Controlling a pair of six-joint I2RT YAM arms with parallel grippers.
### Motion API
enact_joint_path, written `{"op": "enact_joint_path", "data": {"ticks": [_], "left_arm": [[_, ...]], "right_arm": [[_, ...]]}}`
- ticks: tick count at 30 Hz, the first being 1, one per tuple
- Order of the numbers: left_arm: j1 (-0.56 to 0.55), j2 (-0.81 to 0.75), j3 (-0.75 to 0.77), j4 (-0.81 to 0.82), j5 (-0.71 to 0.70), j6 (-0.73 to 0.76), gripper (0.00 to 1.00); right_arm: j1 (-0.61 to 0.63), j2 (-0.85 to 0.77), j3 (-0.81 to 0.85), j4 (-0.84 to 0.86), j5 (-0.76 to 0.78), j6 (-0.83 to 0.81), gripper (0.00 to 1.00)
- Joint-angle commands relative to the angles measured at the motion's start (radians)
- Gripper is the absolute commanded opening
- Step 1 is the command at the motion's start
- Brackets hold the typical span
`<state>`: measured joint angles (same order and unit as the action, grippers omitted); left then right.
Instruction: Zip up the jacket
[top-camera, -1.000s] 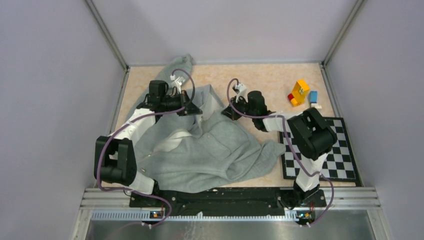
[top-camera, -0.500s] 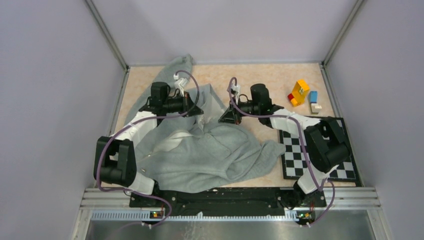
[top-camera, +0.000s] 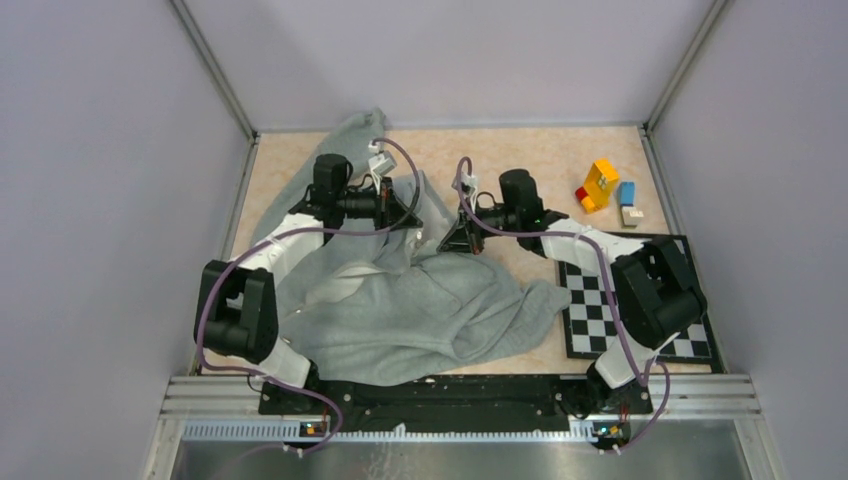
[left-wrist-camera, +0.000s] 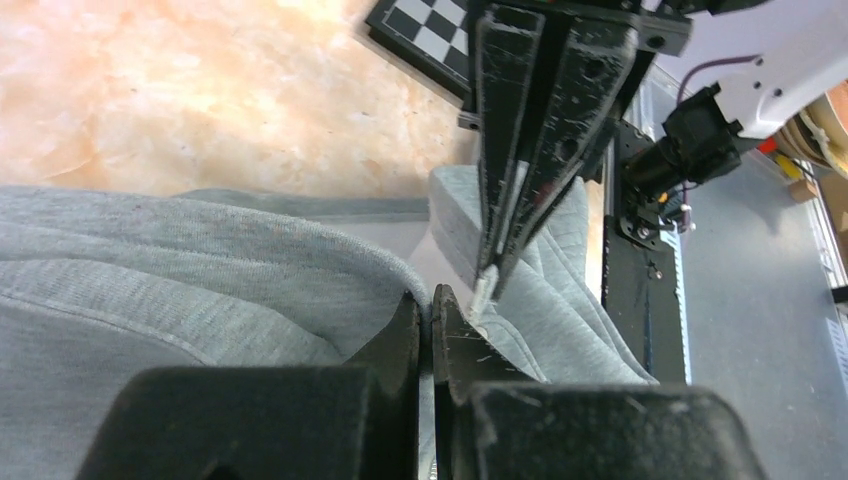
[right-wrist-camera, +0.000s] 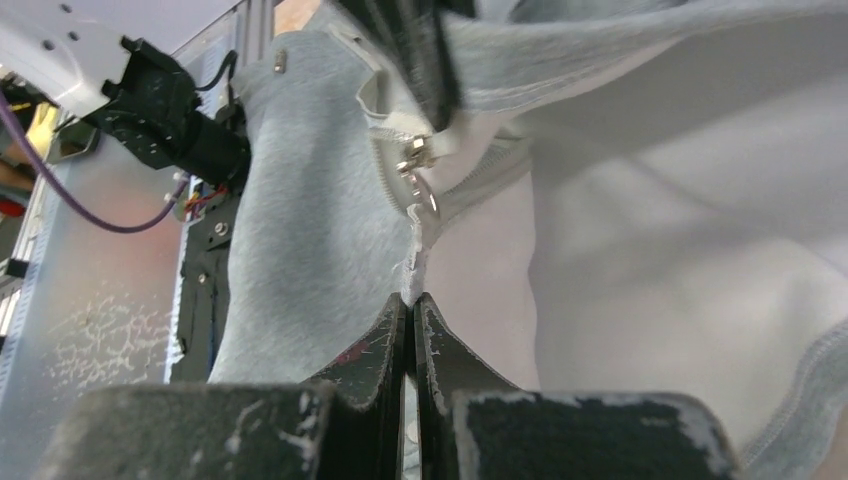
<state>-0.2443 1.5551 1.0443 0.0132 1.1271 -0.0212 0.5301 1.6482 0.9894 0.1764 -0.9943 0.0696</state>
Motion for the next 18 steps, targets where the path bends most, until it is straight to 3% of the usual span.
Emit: {"op": "enact_joint_path", "data": {"ticks": [1,6,14,18], "left_arm": [[-0.016,-0.052,-0.035,0.130,0.131,0.026,0.00],[-0.016,-0.087,-0.037,0.114,0.118,0.036,0.00],[-0.030,-0.108,-0.051,0.161,0.131,0.026,0.00],[-0.052,-0.071,-0.011,0.072,0.111,0.079,0.00]], "right_arm": [[0.011,-0.021,0.029,-0.001,0.091,-0.025,0.00],[0.010,-0.001,0.041,-0.032,0.156,-0.036,0.00],[0.021,0.011,0.030,0.053,0.044,-0.026,0.00],[0.057,0.022,0.071,0.029,-0.007,-0.060,0.00]]}}
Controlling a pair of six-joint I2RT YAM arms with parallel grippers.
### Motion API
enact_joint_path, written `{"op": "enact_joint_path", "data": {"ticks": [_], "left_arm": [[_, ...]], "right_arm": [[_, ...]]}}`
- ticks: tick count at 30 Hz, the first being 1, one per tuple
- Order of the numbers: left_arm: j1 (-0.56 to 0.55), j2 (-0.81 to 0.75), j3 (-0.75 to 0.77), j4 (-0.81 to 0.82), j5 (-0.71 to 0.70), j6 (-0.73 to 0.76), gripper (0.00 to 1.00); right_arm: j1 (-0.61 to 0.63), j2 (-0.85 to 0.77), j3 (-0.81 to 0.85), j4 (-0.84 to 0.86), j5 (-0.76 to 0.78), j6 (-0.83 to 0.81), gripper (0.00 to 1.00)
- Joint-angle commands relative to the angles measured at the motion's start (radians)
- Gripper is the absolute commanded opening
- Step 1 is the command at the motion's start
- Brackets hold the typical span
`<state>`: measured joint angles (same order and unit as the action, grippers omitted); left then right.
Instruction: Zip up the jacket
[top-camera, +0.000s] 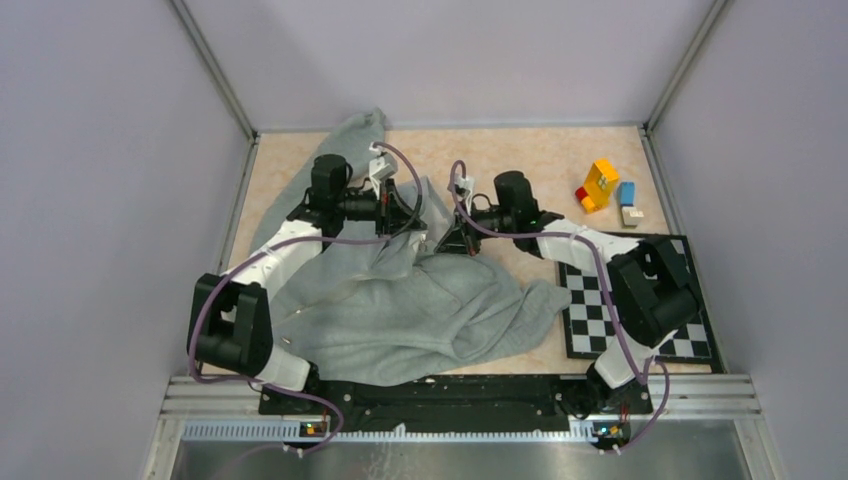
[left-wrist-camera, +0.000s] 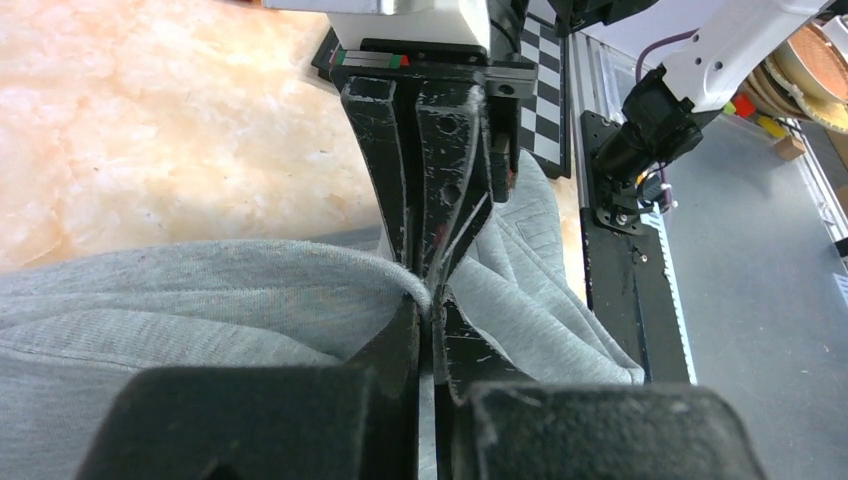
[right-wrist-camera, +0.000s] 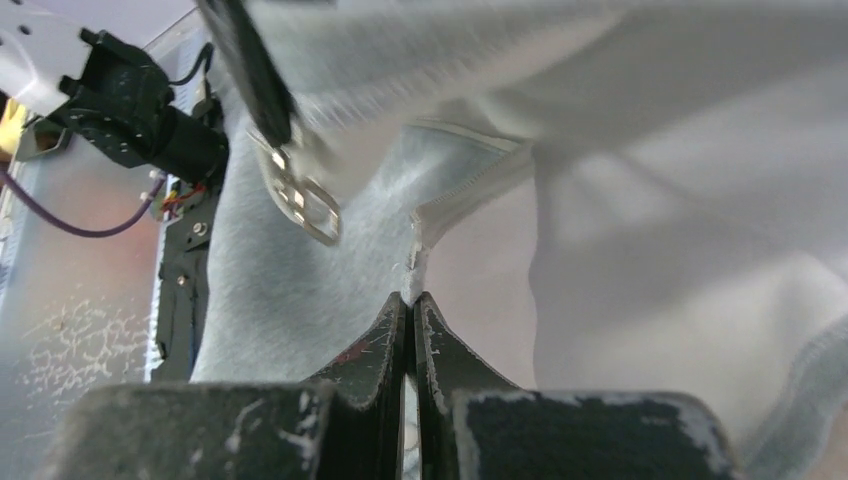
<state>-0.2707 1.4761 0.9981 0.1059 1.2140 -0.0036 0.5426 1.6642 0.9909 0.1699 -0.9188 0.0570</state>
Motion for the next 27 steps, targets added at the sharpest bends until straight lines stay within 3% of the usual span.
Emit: {"op": "enact_joint_path", "data": {"ticks": [1,14,27], "left_arm": [[-0.028,0.009,0.040,-0.042,0.016,0.084,0.00],[-0.029,-0.020,0.022,-0.158,0.004,0.272,0.00],[-0.030,-0.065,-0.040,-0.114,0.102,0.335,0.00]], "right_arm": [[0.051,0.017,0.090,0.007,-0.101,-0.078,0.00],[0.062,-0.010,0.091,-0.139,-0.224,-0.164,0.00],[0.060,0.011,0.100,-0.073,-0.173,-0.100,0.00]]}}
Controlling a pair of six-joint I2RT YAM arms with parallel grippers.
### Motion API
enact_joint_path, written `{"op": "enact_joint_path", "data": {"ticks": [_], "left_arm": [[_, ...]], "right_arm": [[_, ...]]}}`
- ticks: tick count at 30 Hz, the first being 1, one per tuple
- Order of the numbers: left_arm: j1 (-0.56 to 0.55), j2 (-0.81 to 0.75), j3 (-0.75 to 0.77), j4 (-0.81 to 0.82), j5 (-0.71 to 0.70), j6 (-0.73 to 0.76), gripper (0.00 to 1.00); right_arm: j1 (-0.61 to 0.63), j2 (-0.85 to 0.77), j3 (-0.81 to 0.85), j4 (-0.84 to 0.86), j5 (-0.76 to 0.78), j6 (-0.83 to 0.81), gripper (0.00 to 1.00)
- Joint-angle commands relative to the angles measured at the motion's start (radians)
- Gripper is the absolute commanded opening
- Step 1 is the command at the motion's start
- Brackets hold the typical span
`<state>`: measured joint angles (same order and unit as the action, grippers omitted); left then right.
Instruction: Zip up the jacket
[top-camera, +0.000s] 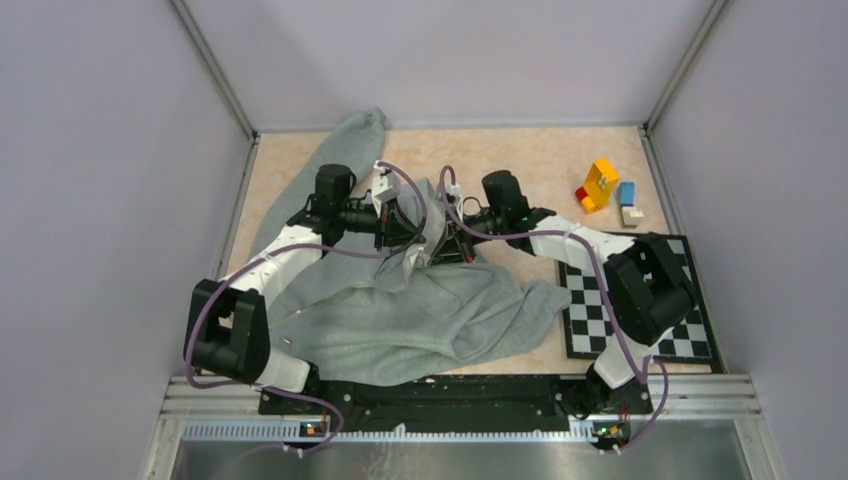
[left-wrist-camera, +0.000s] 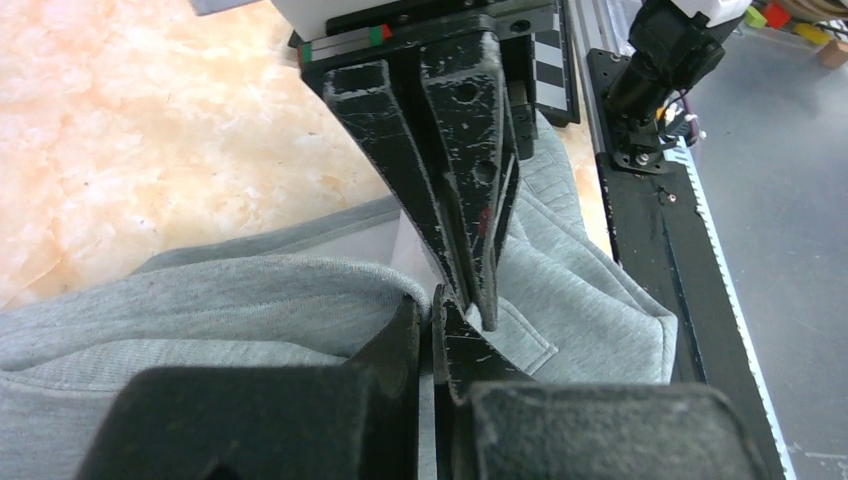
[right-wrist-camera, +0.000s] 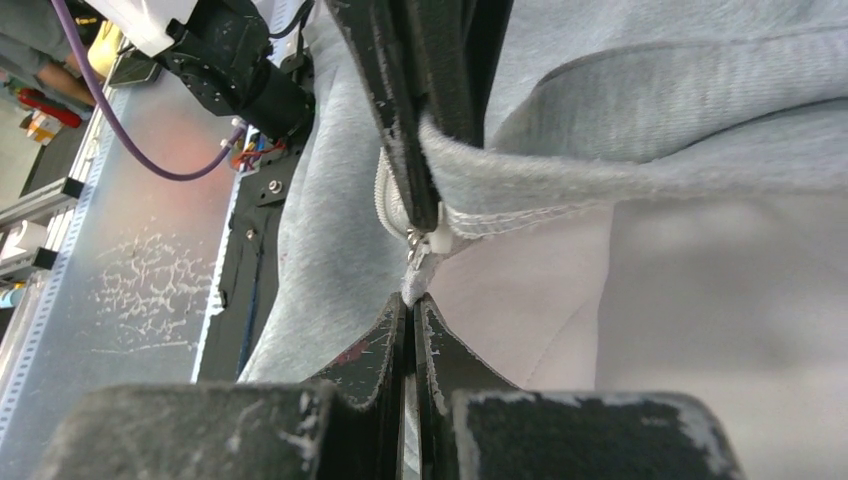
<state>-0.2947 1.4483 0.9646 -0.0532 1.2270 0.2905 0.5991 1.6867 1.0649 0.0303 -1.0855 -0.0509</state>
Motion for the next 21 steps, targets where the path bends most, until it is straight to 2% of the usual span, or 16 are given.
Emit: {"op": "enact_joint_path", "data": {"ticks": [1,21], "left_arm": [[-0.006,-0.034,-0.006,0.046,0.094,0.042,0.00],[-0.018,0.003,0.033,-0.072,0.061,0.133,0.00]], "right_arm": [[0.003,-0.010,0.026,0.070,-0.005,0.008,0.00],[-0.017,-0.033,-0.010,0.156,-0.005,0.043,0.00]]}}
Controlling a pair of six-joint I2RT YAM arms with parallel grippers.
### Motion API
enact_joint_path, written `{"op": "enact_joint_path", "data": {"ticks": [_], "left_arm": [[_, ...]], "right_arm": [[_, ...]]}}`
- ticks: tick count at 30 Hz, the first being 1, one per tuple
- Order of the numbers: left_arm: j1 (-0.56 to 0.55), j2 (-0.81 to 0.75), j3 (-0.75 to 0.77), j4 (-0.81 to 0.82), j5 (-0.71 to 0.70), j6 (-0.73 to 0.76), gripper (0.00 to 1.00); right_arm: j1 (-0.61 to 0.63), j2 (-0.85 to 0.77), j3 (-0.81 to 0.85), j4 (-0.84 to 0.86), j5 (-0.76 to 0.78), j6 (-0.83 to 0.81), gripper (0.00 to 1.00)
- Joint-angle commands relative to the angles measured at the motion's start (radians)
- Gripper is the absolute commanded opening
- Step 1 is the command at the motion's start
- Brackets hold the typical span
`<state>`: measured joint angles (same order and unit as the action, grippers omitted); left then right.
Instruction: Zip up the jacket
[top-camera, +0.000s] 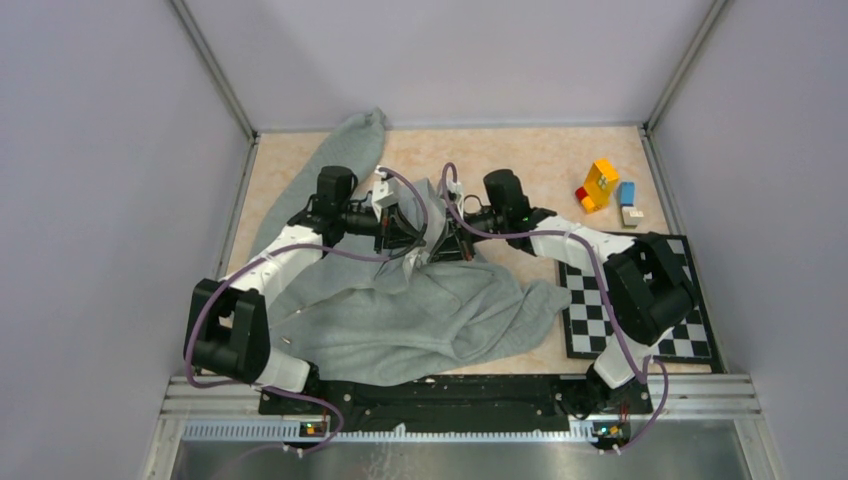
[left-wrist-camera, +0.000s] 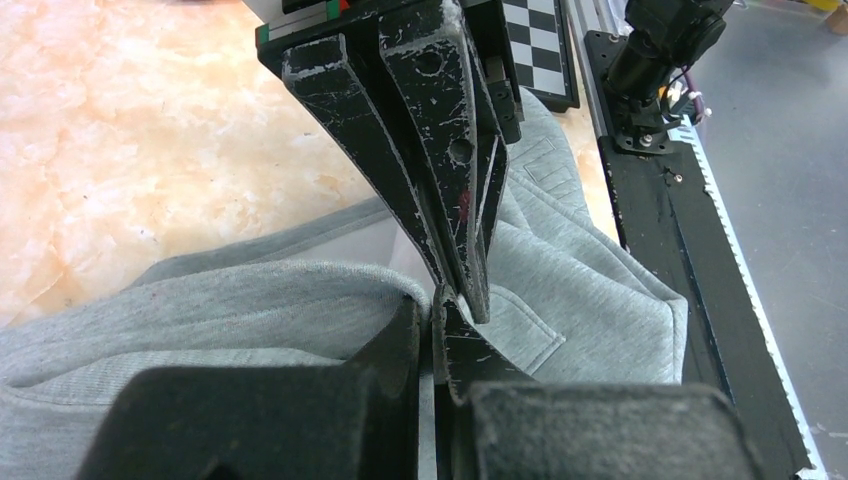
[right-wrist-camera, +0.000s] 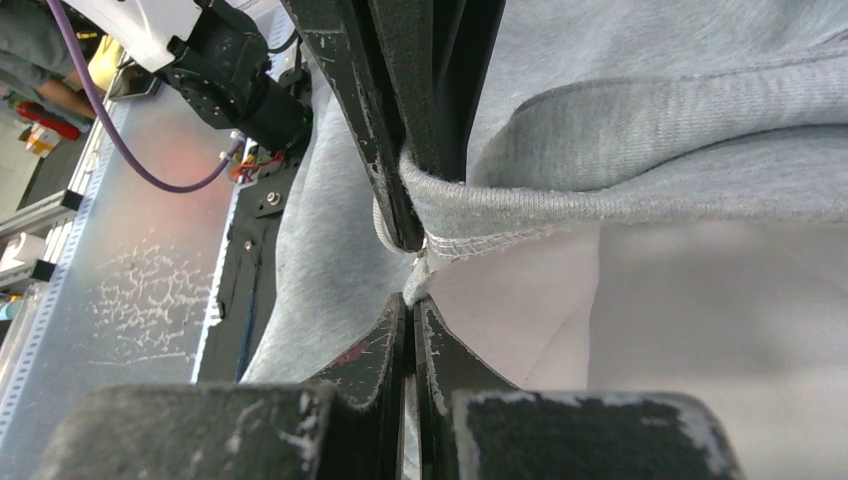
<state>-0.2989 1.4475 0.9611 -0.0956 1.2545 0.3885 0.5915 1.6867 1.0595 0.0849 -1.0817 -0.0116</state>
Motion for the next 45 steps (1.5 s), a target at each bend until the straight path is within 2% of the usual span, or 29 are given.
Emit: {"op": "enact_joint_path", "data": {"ticks": [1,13,19,26,35,45], "left_arm": [[-0.014,0.006,0.040,-0.037,0.035,0.038,0.00],[-0.013,0.062,0.092,-0.121,0.098,0.053,0.00],[-0.012,0.073,0.100,-0.134,0.124,0.051,0.00],[-0.005,0.079,0.123,-0.136,0.208,0.024,0.00],[-0.005,0.094,0.122,-0.130,0.182,0.018,0.00],[-0.003,0.079,0.121,-0.125,0.179,0.023,0.00]], "right_arm": [[-0.012,-0.035,-0.009,0.102,-0.005,0.004,0.00],[-0.015,-0.094,-0.068,0.114,-0.012,-0.110,0.00],[-0.015,-0.081,-0.070,0.145,-0.007,-0.100,0.00],[-0.007,-0.038,-0.037,0.060,-0.013,-0.166,0.00],[0.006,-0.041,-0.028,0.070,-0.052,-0.162,0.00],[0.022,-0.023,-0.001,-0.020,-0.084,-0.218,0.00]]}}
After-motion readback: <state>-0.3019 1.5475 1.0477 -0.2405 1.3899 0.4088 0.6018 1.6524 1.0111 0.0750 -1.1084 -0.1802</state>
